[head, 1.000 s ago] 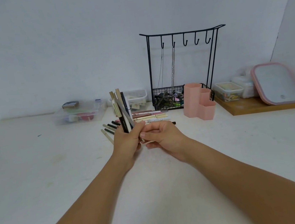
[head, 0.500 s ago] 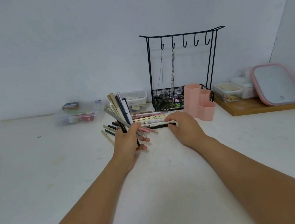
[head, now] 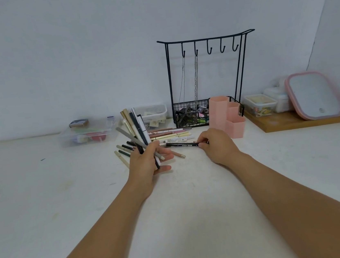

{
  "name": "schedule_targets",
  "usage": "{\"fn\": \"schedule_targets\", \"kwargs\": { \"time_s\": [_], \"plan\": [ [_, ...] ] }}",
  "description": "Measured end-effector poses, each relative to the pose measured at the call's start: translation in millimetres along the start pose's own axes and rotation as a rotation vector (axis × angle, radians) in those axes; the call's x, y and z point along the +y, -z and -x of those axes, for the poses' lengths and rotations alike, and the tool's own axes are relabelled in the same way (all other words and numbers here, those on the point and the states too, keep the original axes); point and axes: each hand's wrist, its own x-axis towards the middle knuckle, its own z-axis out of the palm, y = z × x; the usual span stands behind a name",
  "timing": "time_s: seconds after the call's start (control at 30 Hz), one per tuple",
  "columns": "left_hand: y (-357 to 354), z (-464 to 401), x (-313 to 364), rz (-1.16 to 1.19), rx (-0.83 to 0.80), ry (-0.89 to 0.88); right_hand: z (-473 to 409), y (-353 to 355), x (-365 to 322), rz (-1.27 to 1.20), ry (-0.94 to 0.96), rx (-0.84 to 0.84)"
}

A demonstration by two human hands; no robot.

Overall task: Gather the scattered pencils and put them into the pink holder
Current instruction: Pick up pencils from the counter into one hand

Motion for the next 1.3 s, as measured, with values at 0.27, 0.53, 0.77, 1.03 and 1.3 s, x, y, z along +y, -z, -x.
{"fn": "schedule_targets", "kwargs": {
  "time_s": [0.27, 0.53, 0.77, 1.03, 1.3],
  "plan": [
    [2.3, -2.8, -3.6, -0.066, -0.017, -0.033, 2.3, 5.3, -16.2, -0.591, -0.165, 0.103],
    [0.8, 4.0, 1.0, -0.047, 0.005, -0.091, 31.8, -6.8, -84.5, -1.393, -0.220, -0.218],
    [-0.1, 7.6, 2.1, -0.024, -0.010, -0.109, 40.8, -12.3, -90.1, -1.317, -0.115, -0.277],
    [0.2, 5.6, 2.2, -0.057, -0.065, -0.076, 42.3, -13.9, -94.9, -1.057, 0.074, -0.061],
    [1.3, 1.8, -0.5, -0.070, 0.029, -0.039, 36.2, -1.6, -84.3, -1.176, -0.121, -0.072]
  ]
}}
